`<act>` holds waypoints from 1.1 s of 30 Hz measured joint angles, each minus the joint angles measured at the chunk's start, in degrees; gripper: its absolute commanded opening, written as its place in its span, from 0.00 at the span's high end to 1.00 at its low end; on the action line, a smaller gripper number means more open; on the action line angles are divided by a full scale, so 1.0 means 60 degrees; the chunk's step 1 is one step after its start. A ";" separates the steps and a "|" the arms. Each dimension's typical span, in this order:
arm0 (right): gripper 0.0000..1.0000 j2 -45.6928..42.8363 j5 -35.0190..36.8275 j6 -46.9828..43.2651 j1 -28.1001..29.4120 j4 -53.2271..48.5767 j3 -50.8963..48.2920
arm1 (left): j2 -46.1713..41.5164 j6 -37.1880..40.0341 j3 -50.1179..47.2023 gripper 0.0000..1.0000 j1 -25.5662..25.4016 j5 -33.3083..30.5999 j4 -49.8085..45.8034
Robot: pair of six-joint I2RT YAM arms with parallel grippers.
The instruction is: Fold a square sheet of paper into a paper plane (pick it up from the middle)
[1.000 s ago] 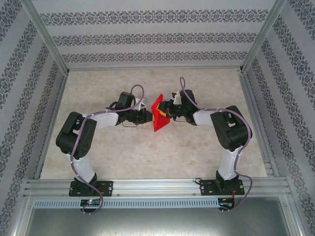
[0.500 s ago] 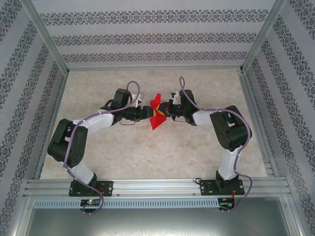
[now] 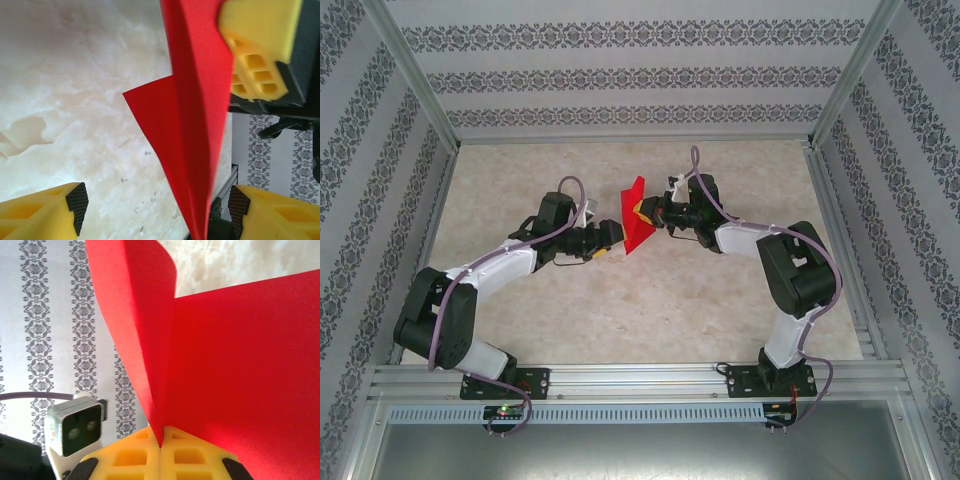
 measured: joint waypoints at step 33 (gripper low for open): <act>0.99 -0.0375 -0.0040 0.0772 0.0204 0.0517 0.0044 | 0.0022 -0.1636 0.0113 0.81 -0.0248 0.0474 0.2197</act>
